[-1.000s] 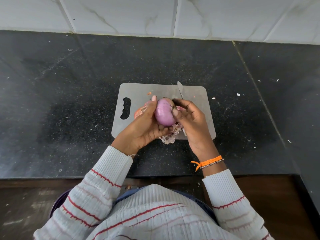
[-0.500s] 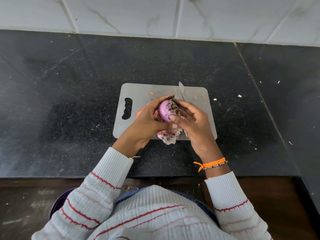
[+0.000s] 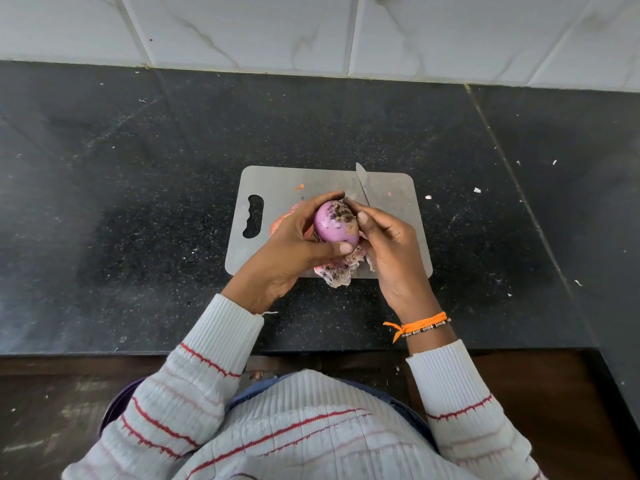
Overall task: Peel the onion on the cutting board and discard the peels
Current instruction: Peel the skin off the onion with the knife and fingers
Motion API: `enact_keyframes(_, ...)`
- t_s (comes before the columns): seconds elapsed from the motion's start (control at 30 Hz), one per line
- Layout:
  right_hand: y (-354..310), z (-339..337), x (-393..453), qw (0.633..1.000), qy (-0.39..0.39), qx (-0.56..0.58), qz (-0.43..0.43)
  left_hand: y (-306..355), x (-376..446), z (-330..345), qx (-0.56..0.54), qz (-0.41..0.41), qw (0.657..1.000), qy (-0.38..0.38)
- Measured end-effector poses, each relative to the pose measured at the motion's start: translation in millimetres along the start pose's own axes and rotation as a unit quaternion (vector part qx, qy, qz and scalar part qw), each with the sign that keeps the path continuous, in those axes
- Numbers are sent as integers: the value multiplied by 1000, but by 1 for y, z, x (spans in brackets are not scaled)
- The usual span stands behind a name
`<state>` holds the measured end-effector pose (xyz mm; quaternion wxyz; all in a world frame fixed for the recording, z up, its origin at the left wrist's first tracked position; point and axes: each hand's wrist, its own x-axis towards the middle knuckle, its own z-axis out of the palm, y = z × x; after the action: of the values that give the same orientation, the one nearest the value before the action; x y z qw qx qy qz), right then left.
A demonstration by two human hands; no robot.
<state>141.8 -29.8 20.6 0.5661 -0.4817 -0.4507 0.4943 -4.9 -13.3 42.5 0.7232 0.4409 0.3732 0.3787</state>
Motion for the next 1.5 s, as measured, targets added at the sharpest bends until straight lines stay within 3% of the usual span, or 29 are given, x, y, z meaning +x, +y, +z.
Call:
enact_keyframes(0.13, -6, 1, -4, 993, 64, -84, -46, 2, 1, 2, -14, -12, 999, 39)
enact_keyframes(0.33, -8, 2, -6, 961, 70, -211, -162, 4, 1, 3, -7, -12, 997, 72)
enact_keyframes(0.6, -4, 1, -1, 937, 69, -264, -216, 5, -1, 4, -5, -12, 997, 81)
enact_keyframes(0.83, -3, 2, -1, 961, 87, -216, -153, 4, 0, 4, -11, -27, 996, 85)
enact_keyframes(1.17, -2, 0, 1, 944, 82, -248, -200, 1, 2, 7, 4, -28, 995, 95)
enact_keyframes(1.5, -4, -1, 0, 972, 79, -215, -59, -1, 6, 7, 13, -40, 995, 92)
